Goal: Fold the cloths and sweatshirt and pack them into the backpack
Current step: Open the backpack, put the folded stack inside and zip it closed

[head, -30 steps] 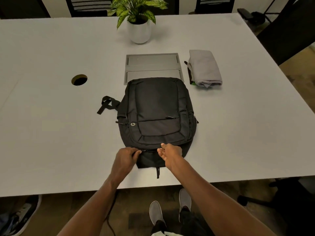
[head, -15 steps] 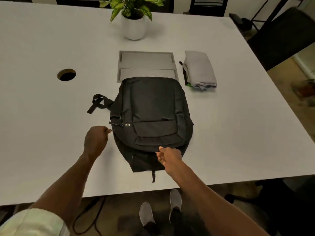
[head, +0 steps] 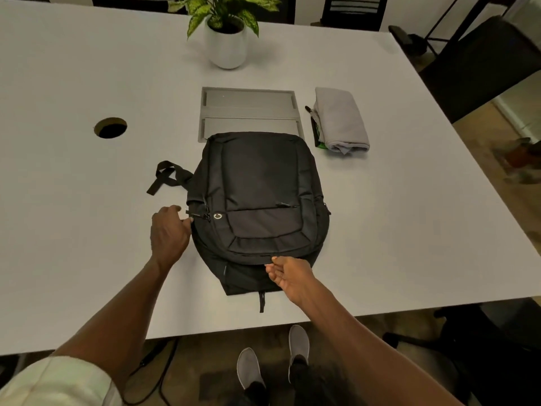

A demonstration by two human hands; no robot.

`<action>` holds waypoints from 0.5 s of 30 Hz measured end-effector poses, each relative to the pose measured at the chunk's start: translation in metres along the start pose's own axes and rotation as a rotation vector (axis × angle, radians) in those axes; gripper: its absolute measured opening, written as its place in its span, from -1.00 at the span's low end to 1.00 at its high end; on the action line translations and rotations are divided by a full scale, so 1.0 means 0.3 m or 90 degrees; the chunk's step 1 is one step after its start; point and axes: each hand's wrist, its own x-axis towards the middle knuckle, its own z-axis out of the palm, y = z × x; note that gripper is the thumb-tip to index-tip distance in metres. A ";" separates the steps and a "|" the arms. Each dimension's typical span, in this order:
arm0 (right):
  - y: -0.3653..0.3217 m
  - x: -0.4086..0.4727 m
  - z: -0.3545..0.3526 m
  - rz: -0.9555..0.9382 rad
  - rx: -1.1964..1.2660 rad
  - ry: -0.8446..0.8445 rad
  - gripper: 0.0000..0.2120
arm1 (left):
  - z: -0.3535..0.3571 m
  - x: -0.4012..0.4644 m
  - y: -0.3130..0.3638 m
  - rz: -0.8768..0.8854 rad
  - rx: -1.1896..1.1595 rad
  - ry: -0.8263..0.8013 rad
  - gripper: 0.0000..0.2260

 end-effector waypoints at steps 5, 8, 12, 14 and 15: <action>-0.016 -0.028 -0.042 0.029 -0.059 -0.033 -0.84 | 0.019 -0.061 0.046 0.087 -0.046 0.001 -0.82; -0.037 -0.043 -0.068 0.019 -0.141 -0.009 -0.83 | 0.036 -0.096 0.105 0.121 -0.053 -0.038 -0.83; -0.078 -0.057 -0.096 -0.047 -0.157 0.044 -0.82 | 0.055 -0.147 0.207 0.175 -0.061 -0.049 -0.83; -0.103 -0.061 -0.111 -0.076 -0.148 0.047 -0.81 | 0.054 -0.166 0.247 0.198 -0.055 -0.047 -0.82; -0.116 -0.065 -0.118 -0.090 -0.143 0.043 -0.81 | 0.053 -0.173 0.261 0.207 -0.053 -0.044 -0.82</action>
